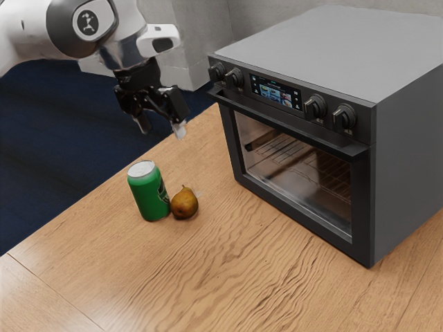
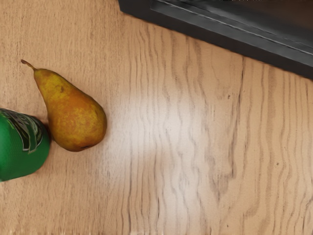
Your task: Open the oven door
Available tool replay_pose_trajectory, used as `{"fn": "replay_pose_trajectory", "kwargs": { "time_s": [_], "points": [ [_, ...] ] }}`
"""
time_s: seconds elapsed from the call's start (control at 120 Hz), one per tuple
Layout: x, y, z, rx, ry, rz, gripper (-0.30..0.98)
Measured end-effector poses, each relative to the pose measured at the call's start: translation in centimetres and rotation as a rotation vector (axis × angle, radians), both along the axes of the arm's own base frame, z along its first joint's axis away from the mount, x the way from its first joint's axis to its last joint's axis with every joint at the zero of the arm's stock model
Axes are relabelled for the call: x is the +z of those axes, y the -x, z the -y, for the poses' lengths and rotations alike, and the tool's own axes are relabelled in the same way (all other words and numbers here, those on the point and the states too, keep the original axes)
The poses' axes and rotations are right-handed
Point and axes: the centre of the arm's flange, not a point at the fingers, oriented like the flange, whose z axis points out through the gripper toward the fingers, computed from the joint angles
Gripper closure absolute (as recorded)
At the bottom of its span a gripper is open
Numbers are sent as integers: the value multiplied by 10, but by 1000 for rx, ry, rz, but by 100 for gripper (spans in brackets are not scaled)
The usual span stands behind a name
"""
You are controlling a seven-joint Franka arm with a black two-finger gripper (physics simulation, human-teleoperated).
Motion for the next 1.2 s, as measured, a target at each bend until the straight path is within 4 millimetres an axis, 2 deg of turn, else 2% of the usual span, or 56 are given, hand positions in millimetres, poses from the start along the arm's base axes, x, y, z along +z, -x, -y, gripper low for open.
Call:
{"fn": "replay_pose_trajectory", "kwargs": {
  "time_s": [0.05, 0.2, 0.217, 0.242, 0.258, 0.283, 0.317, 0.408, 0.475, 0.533, 0.55, 0.583, 0.625, 0.7, 0.783, 0.85, 1.008, 1.2],
  "points": [
    [1, 2, -9, 1, 4, -12, 0],
    [3, 6, -10, -30, 11, -35, 0],
    [29, 18, -8, -36, -1, 11, 0],
    [89, 51, 1, -71, -34, 127, 0],
    [122, 72, 12, -113, -55, 193, 0],
    [158, 98, 33, -197, -91, 270, 0],
    [169, 107, 60, -318, -147, 290, 0],
    [173, 109, 135, -627, -367, 266, 0],
    [173, 125, 209, -880, -443, 264, 0],
    [143, 153, 280, -1085, -509, 226, 0],
    [131, 163, 292, -1129, -513, 218, 0],
    [110, 172, 285, -1171, -477, 221, 0],
    [99, 171, 270, -1209, -407, 273, 0],
    [97, 163, 263, -1300, -343, 384, 0],
    [99, 145, 281, -1430, -339, 475, 0],
    [94, 133, 283, -1495, -343, 509, 0],
    [85, 112, 252, -1562, -360, 554, 0],
    [53, 103, 243, -1661, -369, 562, 0]
  ]
}}
